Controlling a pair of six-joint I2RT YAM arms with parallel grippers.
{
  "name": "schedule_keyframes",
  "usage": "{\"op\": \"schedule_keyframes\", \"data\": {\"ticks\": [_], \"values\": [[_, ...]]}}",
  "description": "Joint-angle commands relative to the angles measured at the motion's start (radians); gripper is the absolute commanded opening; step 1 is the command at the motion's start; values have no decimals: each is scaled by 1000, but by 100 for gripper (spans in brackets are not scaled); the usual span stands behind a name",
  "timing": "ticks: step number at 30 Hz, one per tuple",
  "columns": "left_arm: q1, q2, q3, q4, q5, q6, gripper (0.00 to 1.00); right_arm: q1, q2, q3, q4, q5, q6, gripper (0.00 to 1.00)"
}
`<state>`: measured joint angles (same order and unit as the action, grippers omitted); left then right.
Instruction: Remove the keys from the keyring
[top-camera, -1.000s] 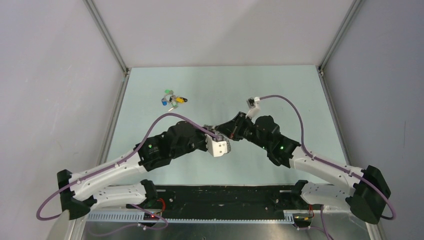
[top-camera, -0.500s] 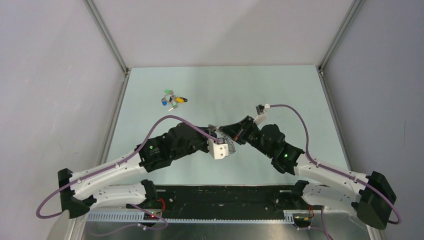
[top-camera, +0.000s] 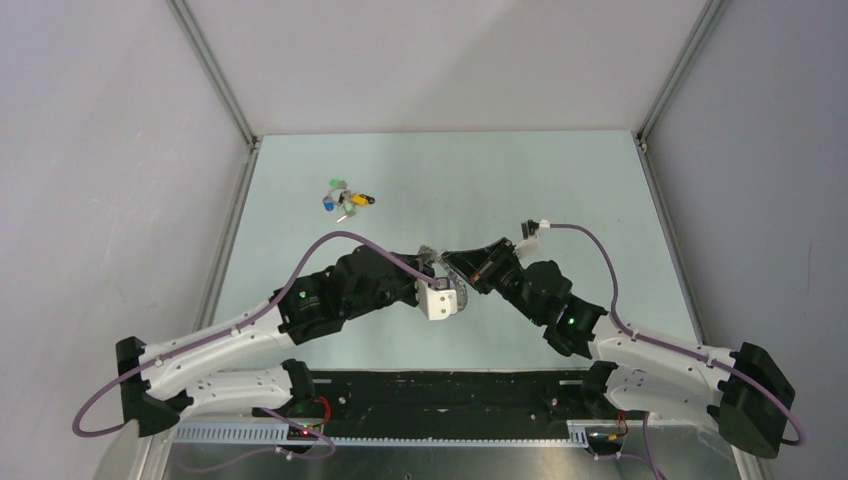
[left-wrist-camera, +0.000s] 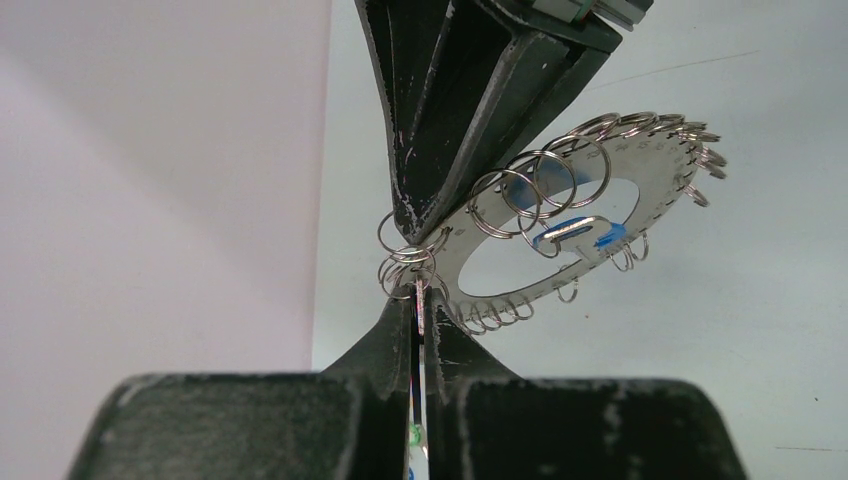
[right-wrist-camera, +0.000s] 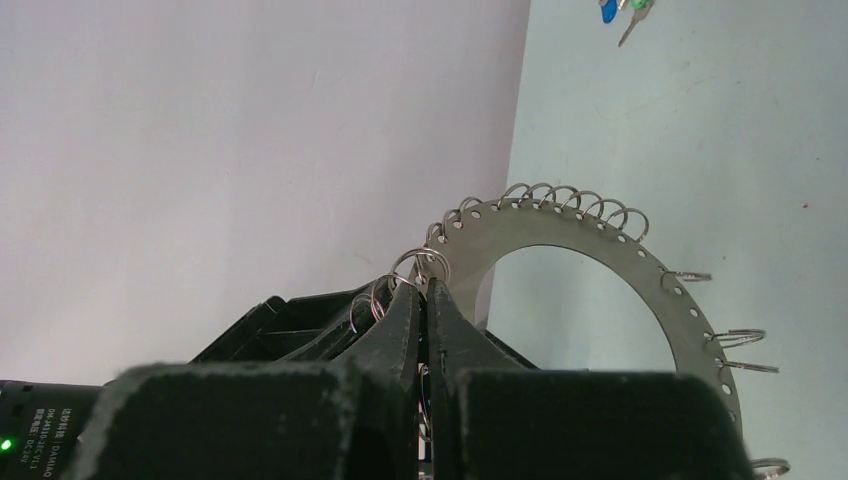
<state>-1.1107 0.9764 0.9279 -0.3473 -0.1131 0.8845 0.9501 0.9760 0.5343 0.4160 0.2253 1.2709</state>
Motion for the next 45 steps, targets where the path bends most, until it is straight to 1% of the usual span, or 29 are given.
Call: {"op": "schedule_keyframes", "data": {"ticks": [1,3,4,6,11,14,17,23,29,36,42,45], "values": [[-55,-34,-16,-143,139,5,0,-70,-7,0,81,426,54,0],[-55,-34,-19,-144,144,10,0,-71,3,-3,119,403,10,0],[-55,-33,-22,-144,151,13,0,-71,4,-4,168,381,-65,0],[-58,-30,-21,-144,148,-1,0,-71,-3,-4,198,353,-146,0],[-48,-36,4,-138,118,-33,0,-74,-16,-2,207,237,-286,0],[-44,-39,8,-131,117,-54,0,-75,-16,-1,225,136,-427,0],[-37,-46,11,-124,116,-62,0,-75,-7,32,140,53,-518,0],[-19,-58,13,-113,86,-76,0,-56,26,92,21,-54,-683,0],[-9,-54,19,-113,97,-76,0,-20,65,181,-118,-73,-840,0],[2,-51,21,-113,98,-78,0,20,100,259,-242,-119,-974,0],[17,-41,33,-112,105,-93,0,74,101,280,-300,-96,-1192,0],[24,-37,35,-112,105,-98,0,86,95,283,-308,-90,-1258,0]]}}
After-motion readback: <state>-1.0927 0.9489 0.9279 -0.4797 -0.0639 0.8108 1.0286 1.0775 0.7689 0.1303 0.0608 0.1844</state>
